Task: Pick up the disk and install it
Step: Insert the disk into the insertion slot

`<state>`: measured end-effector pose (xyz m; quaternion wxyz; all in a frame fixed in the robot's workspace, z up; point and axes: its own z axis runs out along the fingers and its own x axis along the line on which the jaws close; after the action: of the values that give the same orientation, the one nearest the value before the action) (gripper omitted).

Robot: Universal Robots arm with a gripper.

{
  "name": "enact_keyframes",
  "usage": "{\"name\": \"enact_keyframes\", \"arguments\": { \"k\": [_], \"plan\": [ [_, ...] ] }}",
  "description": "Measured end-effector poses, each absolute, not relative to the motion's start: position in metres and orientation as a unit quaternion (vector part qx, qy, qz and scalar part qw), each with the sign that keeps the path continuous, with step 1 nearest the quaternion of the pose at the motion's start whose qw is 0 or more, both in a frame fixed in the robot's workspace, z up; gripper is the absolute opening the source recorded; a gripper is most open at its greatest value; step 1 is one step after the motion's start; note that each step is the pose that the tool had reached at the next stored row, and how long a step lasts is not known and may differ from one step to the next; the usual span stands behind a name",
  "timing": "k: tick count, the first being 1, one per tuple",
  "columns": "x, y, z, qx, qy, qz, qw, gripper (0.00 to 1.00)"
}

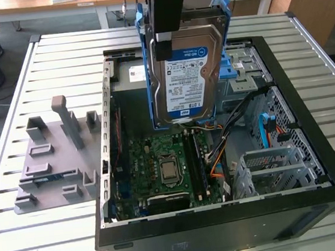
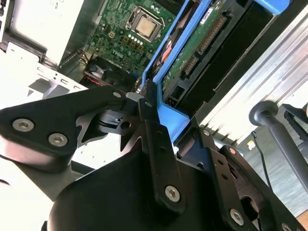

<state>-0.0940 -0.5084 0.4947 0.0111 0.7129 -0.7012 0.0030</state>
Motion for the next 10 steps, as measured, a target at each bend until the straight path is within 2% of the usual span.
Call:
{"name": "enact_keyframes", "arguments": {
  "k": [10],
  "plan": [
    [-0.0933, -0.5142, 0.4935, 0.713, -0.701, 0.003, 0.011, 0.36]
  ]
}}
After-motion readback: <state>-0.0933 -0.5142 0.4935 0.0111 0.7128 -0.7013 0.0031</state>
